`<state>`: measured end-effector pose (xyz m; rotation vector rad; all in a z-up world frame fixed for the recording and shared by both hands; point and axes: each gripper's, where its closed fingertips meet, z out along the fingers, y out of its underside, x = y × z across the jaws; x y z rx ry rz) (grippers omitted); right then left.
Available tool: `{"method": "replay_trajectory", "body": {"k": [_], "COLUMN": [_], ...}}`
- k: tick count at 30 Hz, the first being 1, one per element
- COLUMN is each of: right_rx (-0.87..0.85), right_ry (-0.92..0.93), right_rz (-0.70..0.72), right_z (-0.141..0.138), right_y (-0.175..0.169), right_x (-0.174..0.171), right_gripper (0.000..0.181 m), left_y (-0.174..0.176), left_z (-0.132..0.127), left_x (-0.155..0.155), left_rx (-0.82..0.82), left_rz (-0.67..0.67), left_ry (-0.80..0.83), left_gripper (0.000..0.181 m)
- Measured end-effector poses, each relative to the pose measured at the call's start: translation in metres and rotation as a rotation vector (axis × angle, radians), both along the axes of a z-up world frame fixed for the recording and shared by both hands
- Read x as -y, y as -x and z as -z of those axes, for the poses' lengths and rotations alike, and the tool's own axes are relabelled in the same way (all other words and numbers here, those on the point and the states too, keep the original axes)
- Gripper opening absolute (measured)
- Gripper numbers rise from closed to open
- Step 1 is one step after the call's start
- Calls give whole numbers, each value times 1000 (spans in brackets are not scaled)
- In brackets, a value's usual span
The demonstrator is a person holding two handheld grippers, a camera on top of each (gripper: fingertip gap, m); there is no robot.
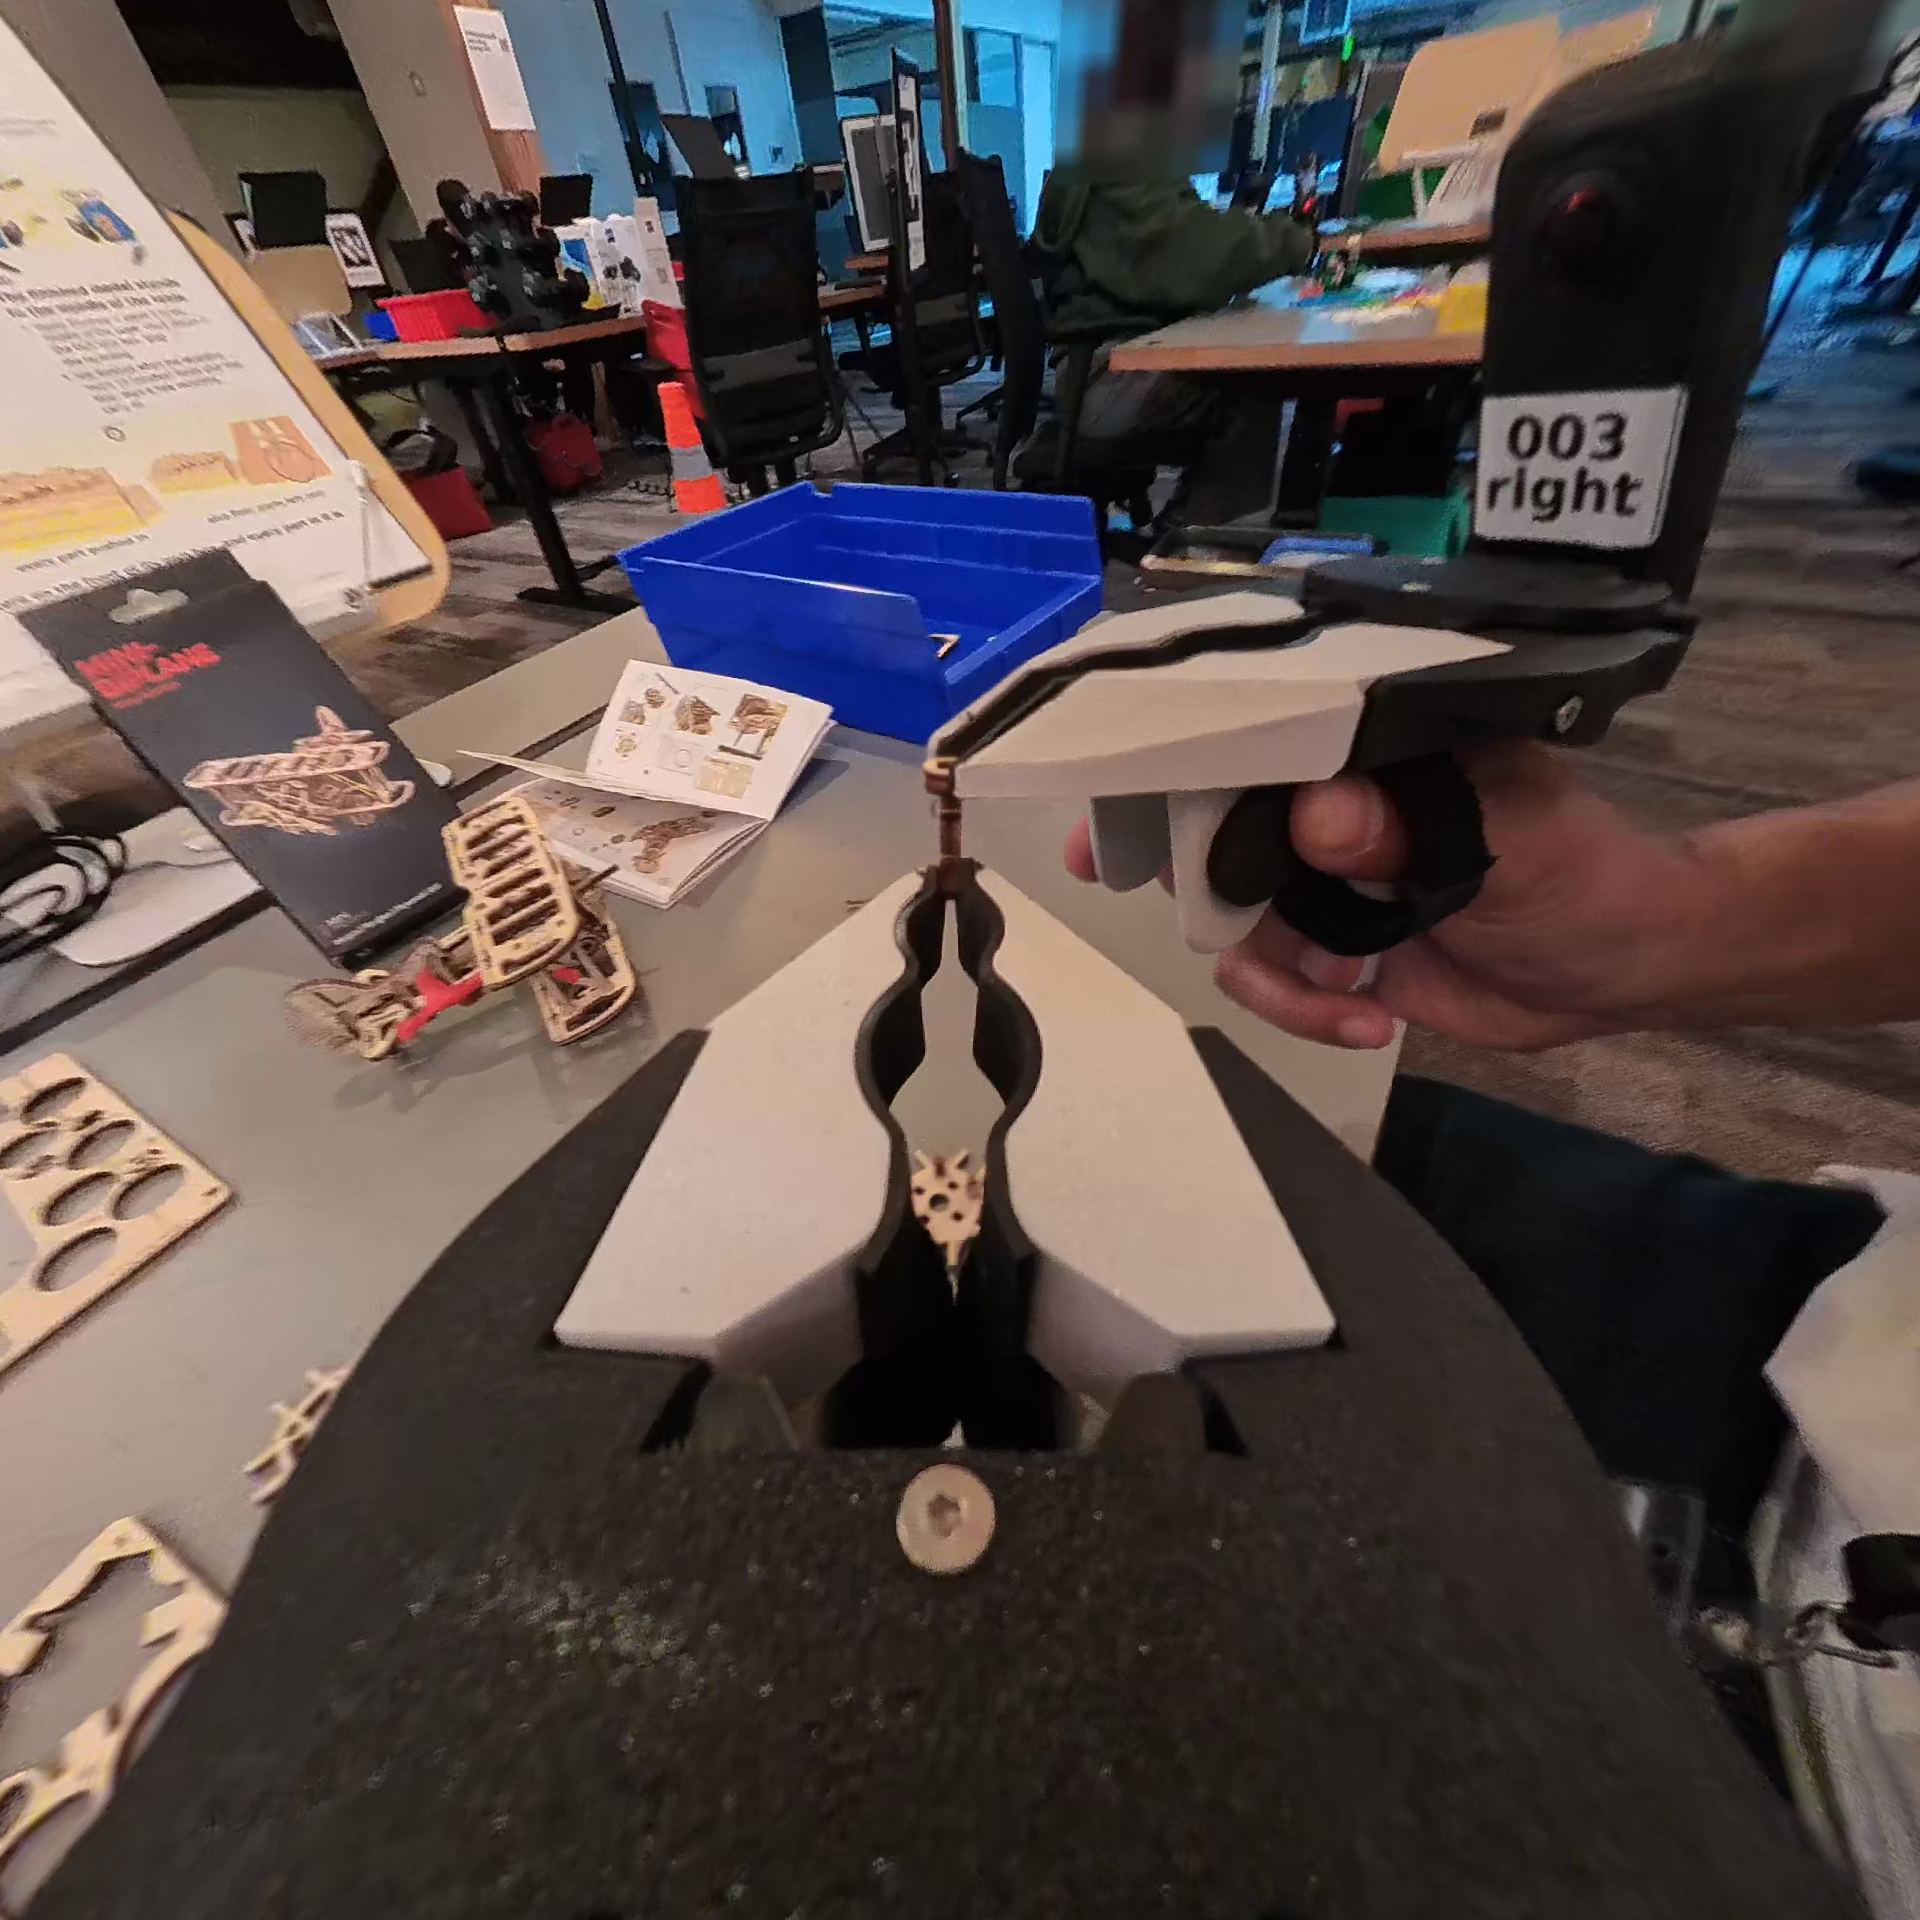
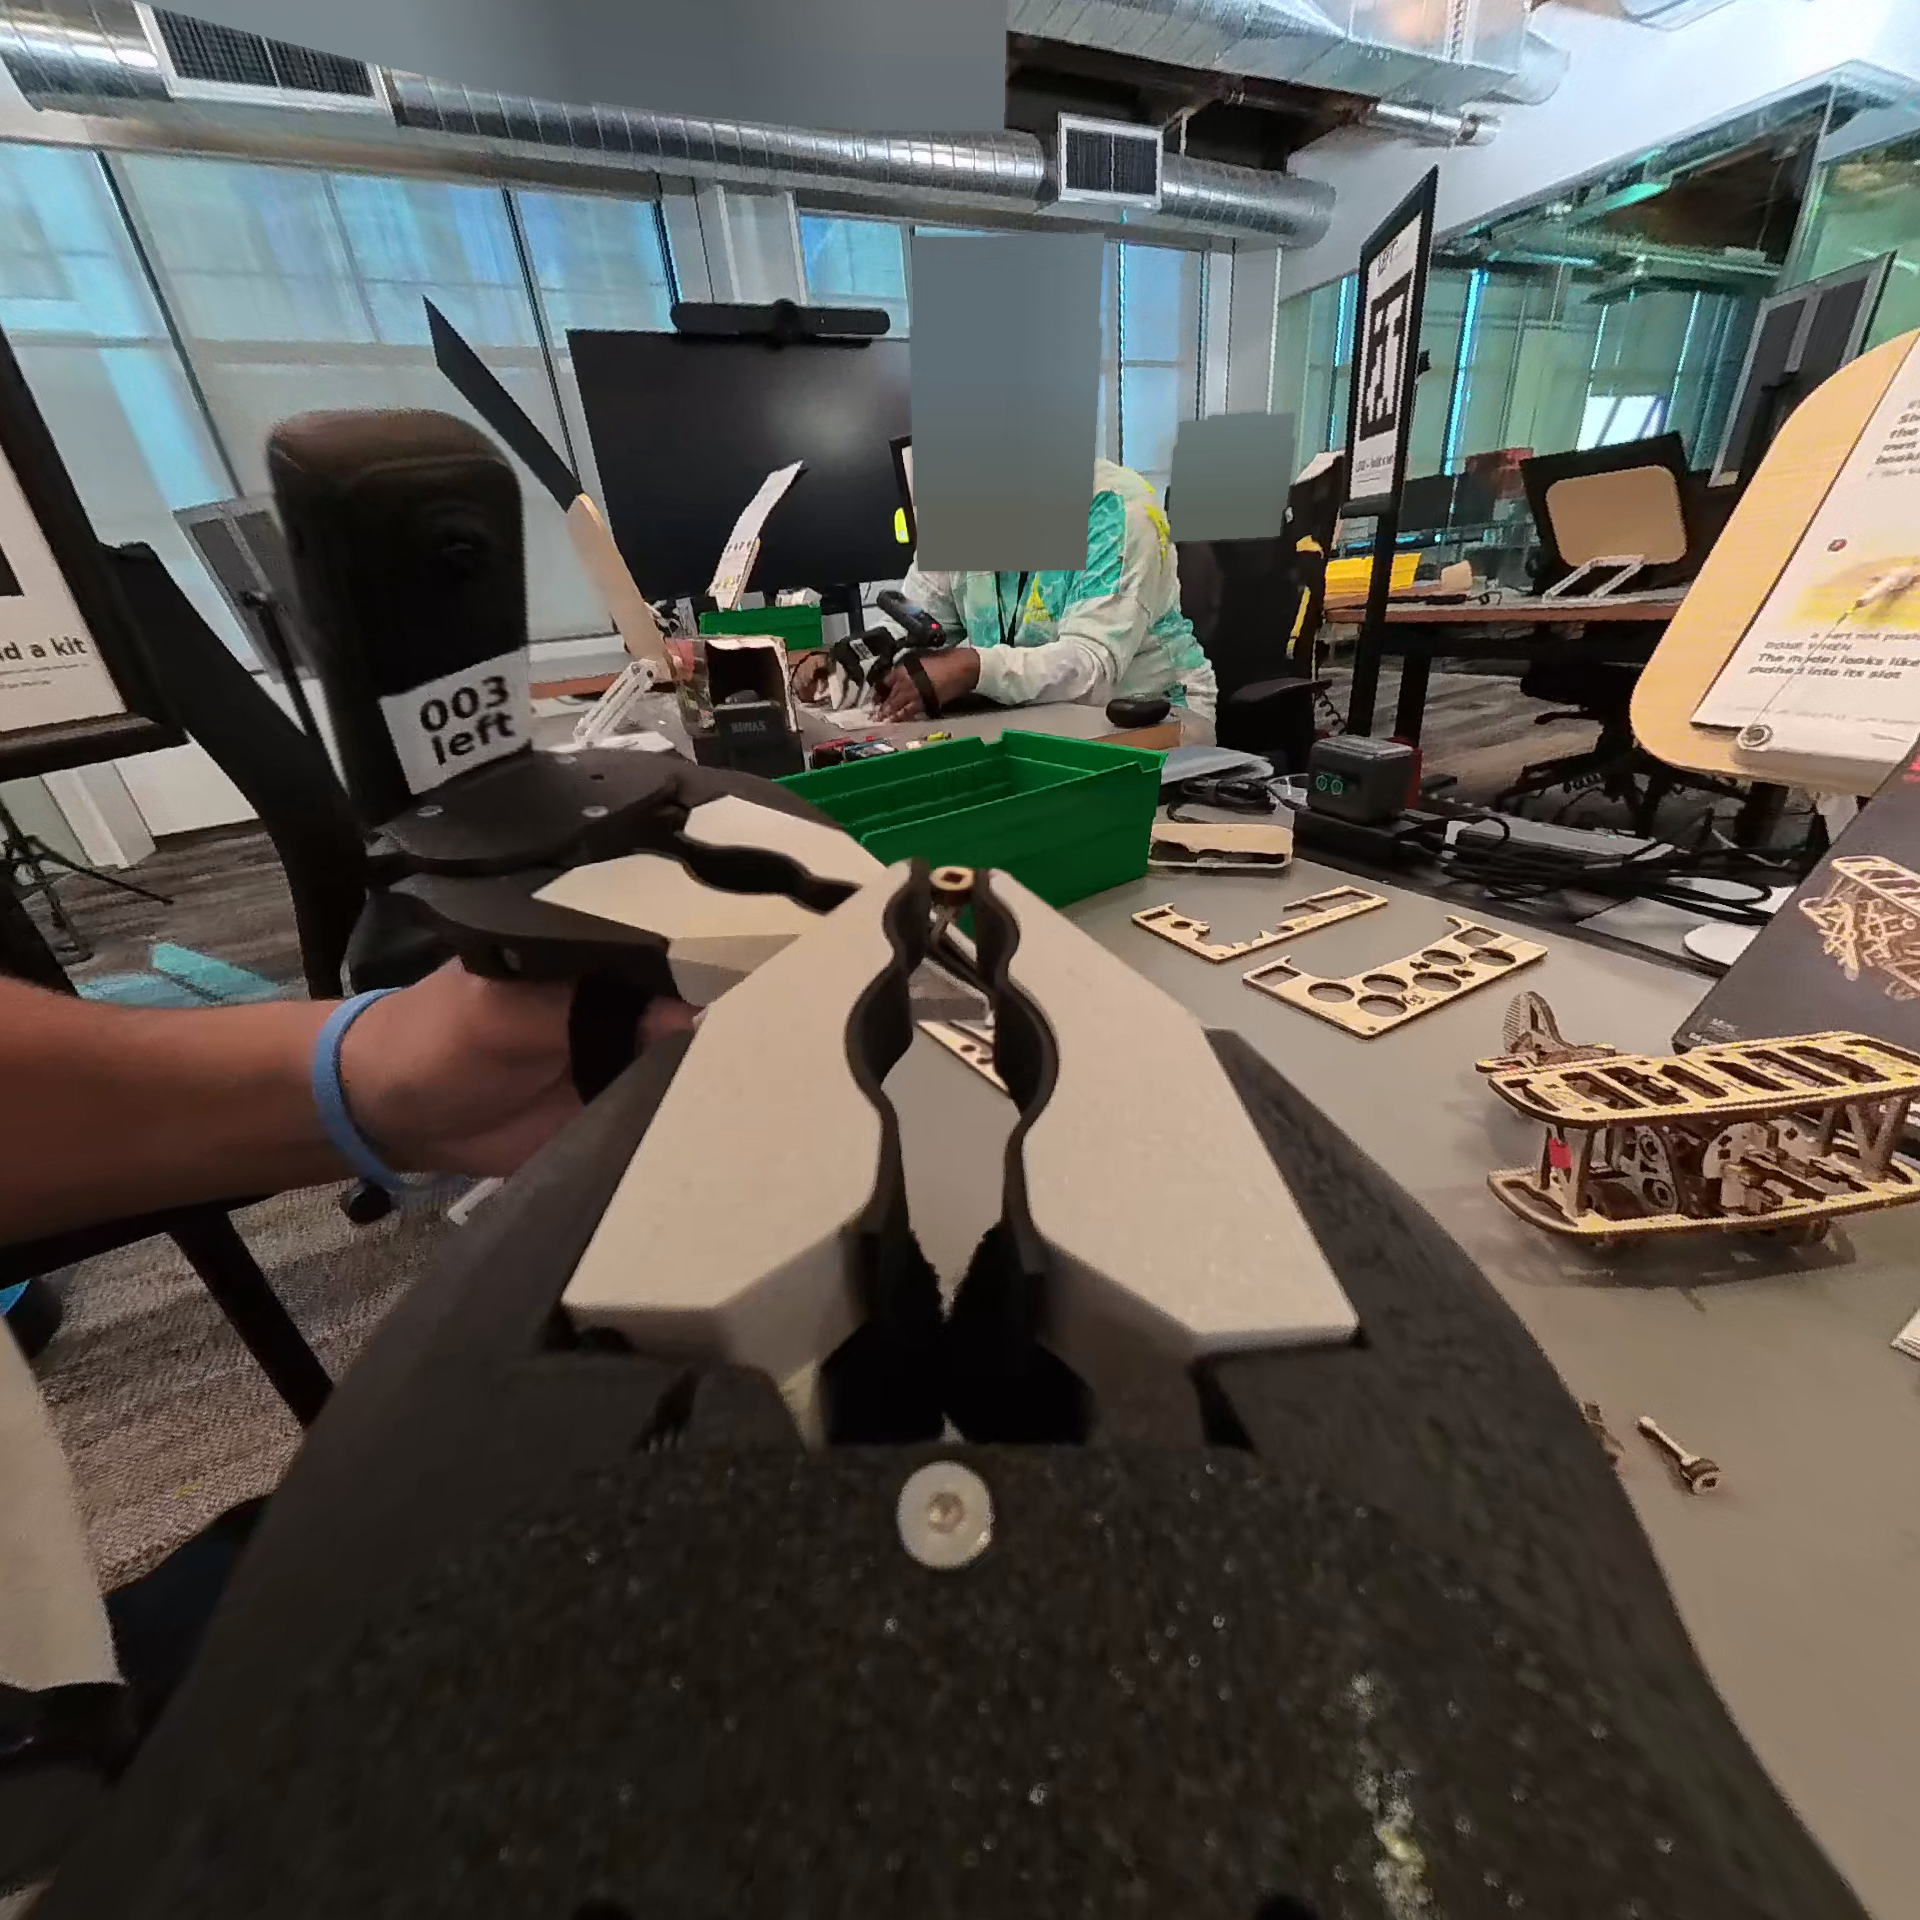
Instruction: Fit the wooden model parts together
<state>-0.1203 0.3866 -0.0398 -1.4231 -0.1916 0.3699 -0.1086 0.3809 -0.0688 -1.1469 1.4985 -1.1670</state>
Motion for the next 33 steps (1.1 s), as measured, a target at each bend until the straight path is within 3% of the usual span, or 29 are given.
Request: {"method": "replay_trajectory", "body": {"k": [33], "right_rx": [-46], "right_ry": [79], "right_rz": [-10], "right_z": [8], "right_y": [-1], "right_x": [-9], "right_gripper": [7], "left_y": [-3], "left_z": [4], "left_x": [-2], "left_rx": [-7], "left_rz": [23], "left_ry": [144], "left_gripper": [0]}}
